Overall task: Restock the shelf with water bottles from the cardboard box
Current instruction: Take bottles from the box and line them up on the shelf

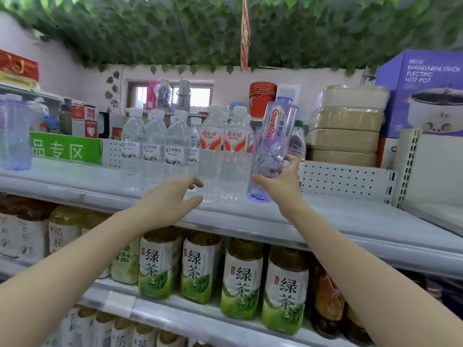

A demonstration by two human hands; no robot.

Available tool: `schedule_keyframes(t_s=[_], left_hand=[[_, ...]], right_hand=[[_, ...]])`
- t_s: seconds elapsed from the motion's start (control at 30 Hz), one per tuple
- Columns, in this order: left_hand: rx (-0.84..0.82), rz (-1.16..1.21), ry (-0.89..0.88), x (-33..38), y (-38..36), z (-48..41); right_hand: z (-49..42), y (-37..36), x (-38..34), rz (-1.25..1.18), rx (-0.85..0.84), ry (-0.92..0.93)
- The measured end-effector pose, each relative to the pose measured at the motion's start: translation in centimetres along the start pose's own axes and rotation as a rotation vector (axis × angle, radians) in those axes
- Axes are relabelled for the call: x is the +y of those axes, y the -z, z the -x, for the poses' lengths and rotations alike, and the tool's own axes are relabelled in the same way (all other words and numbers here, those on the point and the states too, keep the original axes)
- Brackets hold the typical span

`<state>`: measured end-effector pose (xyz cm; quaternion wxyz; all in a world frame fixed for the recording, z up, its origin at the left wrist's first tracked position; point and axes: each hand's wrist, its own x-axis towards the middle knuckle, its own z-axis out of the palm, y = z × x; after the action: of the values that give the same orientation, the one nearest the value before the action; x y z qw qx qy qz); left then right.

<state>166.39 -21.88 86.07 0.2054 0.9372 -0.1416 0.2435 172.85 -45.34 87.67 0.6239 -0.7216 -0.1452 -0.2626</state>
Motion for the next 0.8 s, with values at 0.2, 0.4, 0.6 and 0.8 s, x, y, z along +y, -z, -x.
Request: schedule_keyframes(t_s=[0.2,0.4,0.6,0.8], left_hand=[[-0.013,-0.022,-0.009,-0.3,-0.9,-1.4],[-0.002,0.005,-0.022,-0.9,-1.7,-2.1],[-0.022,0.031,-0.032,-1.2,-1.9,-2.4],[-0.030,0.042,-0.048,-2.0,-1.5,-1.9]], right_hand=[[-1.7,-1.0,2.6,0.058,-0.047,-0.029],[-2.3,-1.3,3.1,0.087,-0.067,-0.088],[-2.5,-1.3,3.0,0.102,-0.073,-0.179],[-2.1,-1.2,2.5,0.152,-0.063,-0.217]])
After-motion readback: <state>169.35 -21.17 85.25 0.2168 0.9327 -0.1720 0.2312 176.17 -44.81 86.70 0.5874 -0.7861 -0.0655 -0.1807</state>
